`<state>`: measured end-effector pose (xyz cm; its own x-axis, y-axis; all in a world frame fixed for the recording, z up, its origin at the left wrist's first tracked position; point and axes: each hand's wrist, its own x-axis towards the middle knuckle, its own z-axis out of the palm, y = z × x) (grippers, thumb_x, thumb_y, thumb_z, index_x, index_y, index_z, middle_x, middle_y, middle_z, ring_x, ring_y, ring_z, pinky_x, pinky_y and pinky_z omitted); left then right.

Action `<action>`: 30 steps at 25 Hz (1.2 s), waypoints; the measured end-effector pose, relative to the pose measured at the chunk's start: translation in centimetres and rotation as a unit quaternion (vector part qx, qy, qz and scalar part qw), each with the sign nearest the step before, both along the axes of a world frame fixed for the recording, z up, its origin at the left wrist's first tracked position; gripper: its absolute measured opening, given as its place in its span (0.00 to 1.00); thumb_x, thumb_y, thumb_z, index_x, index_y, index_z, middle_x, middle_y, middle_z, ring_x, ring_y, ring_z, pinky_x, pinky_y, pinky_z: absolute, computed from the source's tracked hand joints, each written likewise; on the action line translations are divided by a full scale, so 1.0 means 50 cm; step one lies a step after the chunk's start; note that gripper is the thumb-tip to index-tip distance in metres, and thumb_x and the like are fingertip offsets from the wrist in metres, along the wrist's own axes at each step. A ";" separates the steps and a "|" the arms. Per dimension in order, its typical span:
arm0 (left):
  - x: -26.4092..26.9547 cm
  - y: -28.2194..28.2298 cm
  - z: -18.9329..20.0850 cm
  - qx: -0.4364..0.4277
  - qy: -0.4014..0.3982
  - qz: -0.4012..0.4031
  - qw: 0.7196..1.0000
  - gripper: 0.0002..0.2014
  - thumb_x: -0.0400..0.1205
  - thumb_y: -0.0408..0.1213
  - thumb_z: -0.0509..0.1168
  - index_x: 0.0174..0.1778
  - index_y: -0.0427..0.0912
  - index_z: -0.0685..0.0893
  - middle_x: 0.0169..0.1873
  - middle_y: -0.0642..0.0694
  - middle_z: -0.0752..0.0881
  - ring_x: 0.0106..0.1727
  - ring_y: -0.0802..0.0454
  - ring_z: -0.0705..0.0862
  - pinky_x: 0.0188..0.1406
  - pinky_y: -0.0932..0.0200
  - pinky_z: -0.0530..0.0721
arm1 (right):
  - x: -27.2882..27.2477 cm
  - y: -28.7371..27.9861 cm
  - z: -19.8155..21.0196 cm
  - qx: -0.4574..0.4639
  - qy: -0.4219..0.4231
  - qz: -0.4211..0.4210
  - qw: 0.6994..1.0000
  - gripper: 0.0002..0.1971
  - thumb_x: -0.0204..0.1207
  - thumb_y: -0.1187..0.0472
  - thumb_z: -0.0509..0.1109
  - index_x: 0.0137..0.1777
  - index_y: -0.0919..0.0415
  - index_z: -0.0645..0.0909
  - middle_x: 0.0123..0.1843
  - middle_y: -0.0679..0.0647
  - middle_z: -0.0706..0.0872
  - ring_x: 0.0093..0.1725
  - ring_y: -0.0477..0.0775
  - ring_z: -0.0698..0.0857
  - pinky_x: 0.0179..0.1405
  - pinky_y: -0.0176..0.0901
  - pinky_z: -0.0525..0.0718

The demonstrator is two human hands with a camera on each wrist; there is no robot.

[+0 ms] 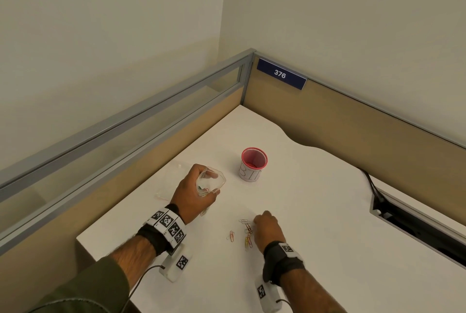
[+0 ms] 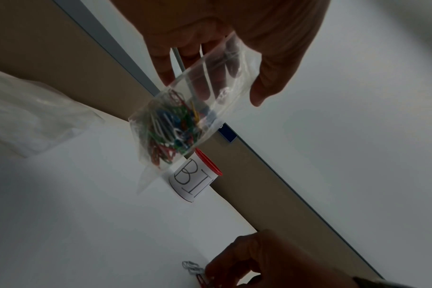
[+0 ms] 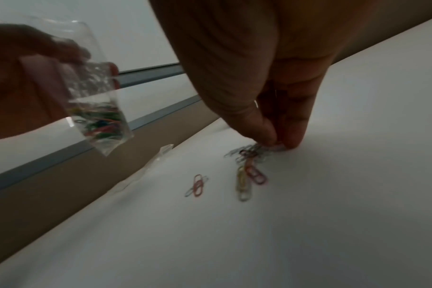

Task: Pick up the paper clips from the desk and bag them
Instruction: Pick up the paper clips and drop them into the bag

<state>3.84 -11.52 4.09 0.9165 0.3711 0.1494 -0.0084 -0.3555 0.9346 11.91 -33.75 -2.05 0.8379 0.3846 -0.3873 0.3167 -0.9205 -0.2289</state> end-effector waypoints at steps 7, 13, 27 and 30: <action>-0.003 0.005 0.008 -0.009 -0.004 -0.009 1.000 0.21 0.73 0.31 0.76 0.59 0.48 0.78 0.58 0.57 0.85 0.66 0.58 0.82 0.60 0.62 0.84 | -0.038 -0.023 -0.002 0.041 0.035 -0.051 0.997 0.21 0.73 0.56 0.74 0.63 0.62 0.78 0.62 0.58 0.77 0.62 0.60 0.80 0.62 0.46 0.79; -0.007 0.011 0.011 -0.007 -0.004 -0.012 1.000 0.22 0.74 0.32 0.76 0.60 0.48 0.77 0.59 0.57 0.85 0.66 0.57 0.82 0.62 0.56 0.85 | -0.068 0.033 -0.017 0.066 0.017 -0.094 0.993 0.12 0.79 0.62 0.65 0.59 0.63 0.81 0.61 0.61 0.82 0.59 0.60 0.83 0.60 0.44 0.81; -0.006 0.018 0.012 -0.015 -0.001 0.014 1.000 0.21 0.74 0.32 0.76 0.60 0.48 0.77 0.59 0.57 0.85 0.66 0.57 0.82 0.59 0.63 0.84 | -0.043 0.061 -0.039 0.069 -0.020 0.181 0.981 0.10 0.76 0.61 0.66 0.56 0.56 0.83 0.61 0.54 0.78 0.61 0.59 0.76 0.58 0.46 0.80; -0.004 0.017 0.011 -0.017 0.001 0.016 1.000 0.21 0.74 0.31 0.76 0.60 0.47 0.77 0.59 0.57 0.85 0.66 0.57 0.82 0.59 0.61 0.84 | -0.022 0.030 -0.031 0.079 -0.035 0.161 0.983 0.10 0.77 0.64 0.63 0.55 0.56 0.83 0.59 0.54 0.80 0.61 0.58 0.78 0.57 0.43 0.79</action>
<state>3.62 -10.67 4.63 0.9045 0.4046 0.1349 0.0039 -0.3242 0.9460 10.79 -32.24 -3.60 0.6856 0.6845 -0.2478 0.6054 -0.7251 -0.3281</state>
